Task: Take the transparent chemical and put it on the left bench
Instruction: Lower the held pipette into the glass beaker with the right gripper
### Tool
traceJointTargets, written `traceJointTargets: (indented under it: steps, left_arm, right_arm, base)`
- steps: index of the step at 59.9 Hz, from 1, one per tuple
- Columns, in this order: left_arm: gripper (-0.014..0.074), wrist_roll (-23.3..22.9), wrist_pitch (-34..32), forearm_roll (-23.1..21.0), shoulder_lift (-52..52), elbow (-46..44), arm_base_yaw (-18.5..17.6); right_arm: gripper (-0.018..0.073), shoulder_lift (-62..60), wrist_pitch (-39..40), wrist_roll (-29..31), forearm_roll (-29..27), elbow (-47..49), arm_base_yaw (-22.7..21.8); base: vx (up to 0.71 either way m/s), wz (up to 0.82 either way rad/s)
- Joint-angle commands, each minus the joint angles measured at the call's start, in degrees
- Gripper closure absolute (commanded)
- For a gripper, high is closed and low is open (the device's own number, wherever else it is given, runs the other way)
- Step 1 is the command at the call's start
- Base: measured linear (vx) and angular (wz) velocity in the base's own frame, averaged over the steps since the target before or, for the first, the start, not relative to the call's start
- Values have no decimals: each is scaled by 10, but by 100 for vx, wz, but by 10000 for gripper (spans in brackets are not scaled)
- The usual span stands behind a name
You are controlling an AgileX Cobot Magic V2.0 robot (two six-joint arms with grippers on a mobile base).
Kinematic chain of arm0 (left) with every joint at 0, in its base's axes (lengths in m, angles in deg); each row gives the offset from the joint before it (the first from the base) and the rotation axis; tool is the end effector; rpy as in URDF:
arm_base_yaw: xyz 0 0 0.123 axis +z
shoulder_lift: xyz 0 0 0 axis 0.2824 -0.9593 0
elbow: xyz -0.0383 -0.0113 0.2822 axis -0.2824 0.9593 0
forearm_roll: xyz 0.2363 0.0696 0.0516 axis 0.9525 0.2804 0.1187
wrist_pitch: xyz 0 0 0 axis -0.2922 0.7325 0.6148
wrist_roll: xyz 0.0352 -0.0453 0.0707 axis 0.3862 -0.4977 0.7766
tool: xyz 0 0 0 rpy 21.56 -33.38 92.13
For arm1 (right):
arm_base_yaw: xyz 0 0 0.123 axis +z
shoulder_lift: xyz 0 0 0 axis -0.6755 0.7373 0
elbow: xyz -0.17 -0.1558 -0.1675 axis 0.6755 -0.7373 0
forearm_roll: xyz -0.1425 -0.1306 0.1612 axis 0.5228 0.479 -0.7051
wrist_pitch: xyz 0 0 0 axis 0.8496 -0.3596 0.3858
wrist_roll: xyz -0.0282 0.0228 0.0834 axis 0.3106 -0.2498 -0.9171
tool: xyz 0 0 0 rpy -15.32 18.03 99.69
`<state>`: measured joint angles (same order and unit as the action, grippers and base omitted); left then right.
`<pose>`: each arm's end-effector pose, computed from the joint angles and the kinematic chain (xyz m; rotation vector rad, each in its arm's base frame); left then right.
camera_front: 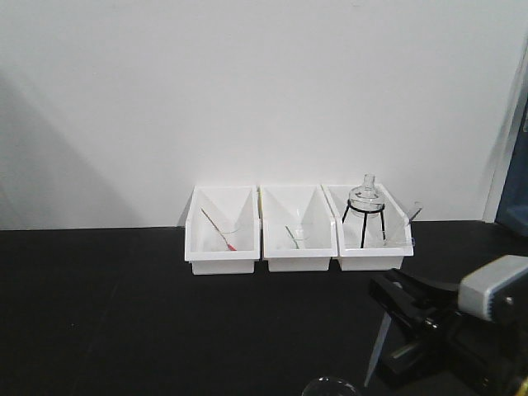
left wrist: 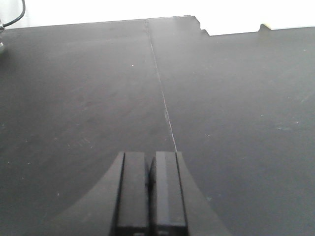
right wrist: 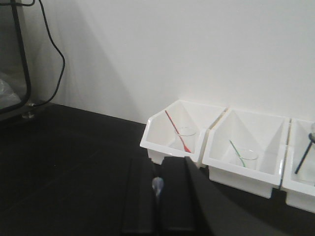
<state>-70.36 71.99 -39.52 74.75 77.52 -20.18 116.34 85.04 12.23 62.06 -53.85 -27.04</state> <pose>0.0565 -0.0038 0.2036 0.0743 1.5103 -0.0274 0.2402 0.0949 0.2778 -0.4453 1.5278 0.4613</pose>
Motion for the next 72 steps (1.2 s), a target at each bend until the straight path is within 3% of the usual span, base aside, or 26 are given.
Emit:
traceJointTargets:
  steps: [1,13,21,39,48,59,68,72]
  left_arm:
    - [600,-4,-45,0,11,9,-1]
    - [600,-4,-45,0,11,9,-1]
    - [600,-4,-45,0,11,9,-1]
    - [600,-4,-45,0,11,9,-1]
    - [600,-4,-45,0,11,9,-1]
    - [600,-4,-45,0,11,9,-1]
    - [600,-4,-45,0,11,9,-1]
    - [600,-4,-45,0,11,9,-1]
  right_arm:
    - [564,44,79,0,-4,38,-2]
    - [559,149,145,-2,11,49,-2]
    - [501,187,174,3,35,49,-2]
    - [131,197,174,1,40,49,-2]
    - [9,197,174,-4,43,49,-2]
    - [6,197,174,-14,63,48,-2]
    - [32,197,184,21,166,48,-2]
    - [46,197,178,29,187,48,-2]
  base:
    - [0,0]
    - [0,0]
    - [0,0]
    - [0,0]
    - [0,0]
    - [0,0]
    - [0,0]
    - [0,0]
